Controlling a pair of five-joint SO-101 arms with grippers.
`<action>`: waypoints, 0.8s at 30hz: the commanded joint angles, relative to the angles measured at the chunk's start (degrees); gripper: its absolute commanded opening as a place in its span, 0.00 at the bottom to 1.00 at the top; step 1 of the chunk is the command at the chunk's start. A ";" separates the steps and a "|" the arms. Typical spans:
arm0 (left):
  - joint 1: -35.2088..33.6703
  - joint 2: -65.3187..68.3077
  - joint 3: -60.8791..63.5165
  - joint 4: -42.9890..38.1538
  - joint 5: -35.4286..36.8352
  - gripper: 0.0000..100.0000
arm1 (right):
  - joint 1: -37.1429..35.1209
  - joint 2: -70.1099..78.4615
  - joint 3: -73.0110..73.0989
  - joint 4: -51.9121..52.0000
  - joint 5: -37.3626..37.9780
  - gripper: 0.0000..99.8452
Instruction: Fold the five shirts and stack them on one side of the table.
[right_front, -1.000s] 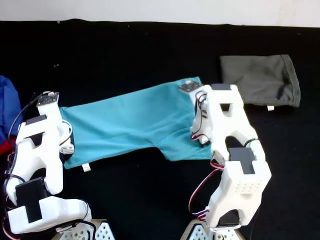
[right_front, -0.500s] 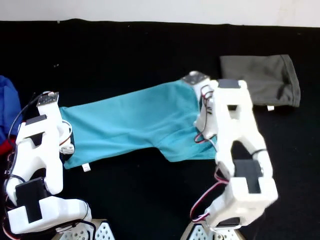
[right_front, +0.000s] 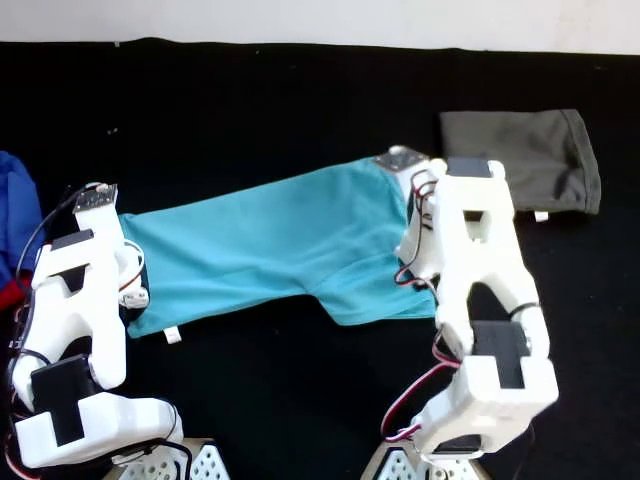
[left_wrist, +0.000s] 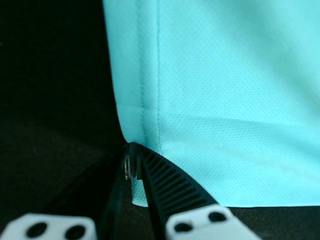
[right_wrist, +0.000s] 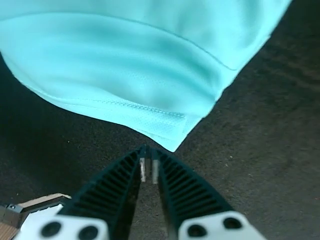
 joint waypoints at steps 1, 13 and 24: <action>-0.84 -0.13 -0.04 -1.67 0.53 0.01 | 0.66 2.68 -0.31 -0.92 0.62 0.16; -0.84 -0.13 -0.04 -1.67 0.53 0.01 | 0.75 8.40 -0.22 -3.82 0.44 0.00; -0.84 -0.13 -0.04 -1.67 0.53 0.01 | 7.96 6.81 -6.99 1.80 0.62 0.00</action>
